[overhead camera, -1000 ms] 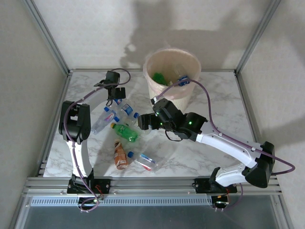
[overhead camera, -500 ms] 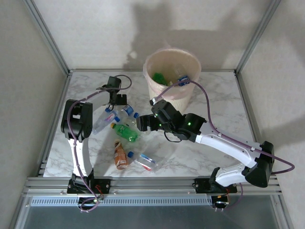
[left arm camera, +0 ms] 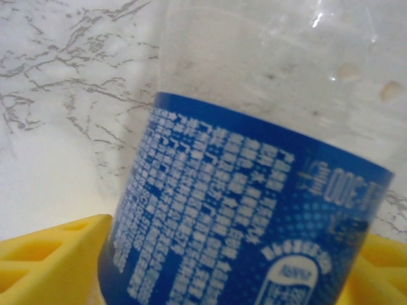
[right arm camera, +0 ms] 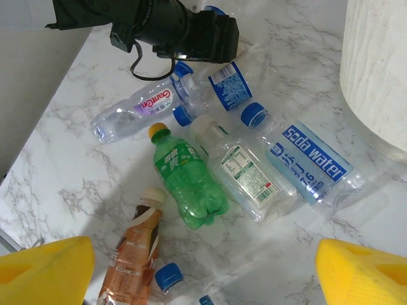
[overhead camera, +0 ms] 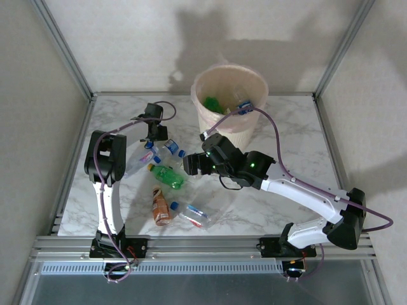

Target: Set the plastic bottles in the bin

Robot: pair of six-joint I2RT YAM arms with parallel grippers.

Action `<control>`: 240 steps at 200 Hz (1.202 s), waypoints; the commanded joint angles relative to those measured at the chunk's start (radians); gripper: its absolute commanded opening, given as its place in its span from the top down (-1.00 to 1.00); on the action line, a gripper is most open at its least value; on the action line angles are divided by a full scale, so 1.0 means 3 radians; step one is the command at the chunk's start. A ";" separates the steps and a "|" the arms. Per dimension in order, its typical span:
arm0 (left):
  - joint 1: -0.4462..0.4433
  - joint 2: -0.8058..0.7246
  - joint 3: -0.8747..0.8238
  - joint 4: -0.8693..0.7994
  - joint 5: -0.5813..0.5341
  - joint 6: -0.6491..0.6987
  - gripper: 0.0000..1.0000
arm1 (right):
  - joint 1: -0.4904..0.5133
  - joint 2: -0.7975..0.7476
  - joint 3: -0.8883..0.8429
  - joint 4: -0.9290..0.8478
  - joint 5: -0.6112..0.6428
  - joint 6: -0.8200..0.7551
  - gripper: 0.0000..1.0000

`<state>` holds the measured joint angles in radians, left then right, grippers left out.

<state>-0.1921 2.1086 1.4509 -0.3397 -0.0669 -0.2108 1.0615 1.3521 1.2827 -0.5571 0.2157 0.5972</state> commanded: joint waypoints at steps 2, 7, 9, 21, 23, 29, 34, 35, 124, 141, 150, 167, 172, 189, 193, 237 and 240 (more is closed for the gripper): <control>0.0016 -0.0142 -0.0031 0.0056 -0.0012 -0.0078 -0.44 | 0.0043 -0.0025 0.0043 -0.0044 0.0075 0.0058 -0.78; 0.0016 -0.0163 -0.0048 0.0062 -0.0012 -0.0080 -0.42 | 0.0045 -0.0029 0.0037 -0.0038 0.0076 0.0060 -0.78; 0.0016 -0.0172 -0.0054 0.0065 -0.0012 -0.0084 -0.42 | 0.0045 -0.0029 0.0037 -0.0037 0.0078 0.0060 -0.78; 0.0016 -0.0216 -0.0088 0.0079 -0.0009 -0.0098 -0.39 | 0.0045 -0.0036 0.0026 -0.0031 0.0079 0.0065 -0.77; 0.0016 -0.0223 -0.0096 0.0083 -0.0011 -0.0100 -0.39 | 0.0043 -0.0036 0.0025 -0.0026 0.0081 0.0065 -0.77; 0.0016 -0.0237 -0.0110 0.0090 -0.0013 -0.0108 -0.36 | 0.0046 -0.0041 0.0021 -0.0027 0.0086 0.0065 -0.76; 0.0016 -0.0249 -0.0126 0.0099 -0.0015 -0.0110 -0.34 | 0.0043 -0.0048 0.0015 -0.0021 0.0089 0.0070 -0.76; 0.0016 -0.0252 -0.0126 0.0102 -0.0013 -0.0113 -0.33 | 0.0045 -0.0048 0.0015 -0.0020 0.0089 0.0072 -0.76; 0.0010 -0.0509 -0.0229 0.0119 -0.0043 -0.0220 -0.16 | 0.0050 -0.0141 -0.0047 0.0006 0.0136 0.0091 -0.75; -0.0013 -0.0670 -0.0244 0.0074 -0.0058 -0.0260 -0.16 | 0.0047 -0.0161 -0.0052 0.0010 0.0148 0.0091 -0.74; -0.0026 -0.0799 -0.0241 0.0046 -0.0076 -0.0289 -0.16 | 0.0049 -0.0181 -0.0067 0.0012 0.0168 0.0092 -0.75; -0.0058 -0.1073 -0.0185 -0.0055 -0.0098 -0.0343 -0.17 | 0.0049 -0.0213 -0.0108 0.0012 0.0186 0.0083 -0.75; -0.0064 -0.1149 -0.0128 -0.0119 -0.0100 -0.0371 -0.18 | 0.0046 -0.0224 -0.0118 0.0011 0.0180 0.0076 -0.75; -0.0097 -0.1392 0.0153 -0.0355 -0.0039 -0.0450 -0.18 | 0.0051 -0.0280 -0.0198 0.0024 0.0121 0.0060 -0.74; -0.0116 -0.1447 0.0228 -0.0408 -0.0033 -0.0464 -0.19 | 0.0049 -0.0303 -0.0223 0.0026 0.0100 0.0058 -0.74; -0.0556 -0.1549 0.1138 -0.0799 -0.0002 -0.0604 -0.20 | 0.0048 -0.0621 -0.0605 0.0038 0.0007 0.0134 -0.73; -0.0609 -0.1525 0.1213 -0.0840 -0.0004 -0.0613 -0.19 | 0.0048 -0.0640 -0.0628 0.0033 -0.0007 0.0143 -0.73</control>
<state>-0.2905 1.6398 1.6722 -0.4763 -0.0708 -0.3515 1.0641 1.2160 1.1461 -0.5499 0.2306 0.6182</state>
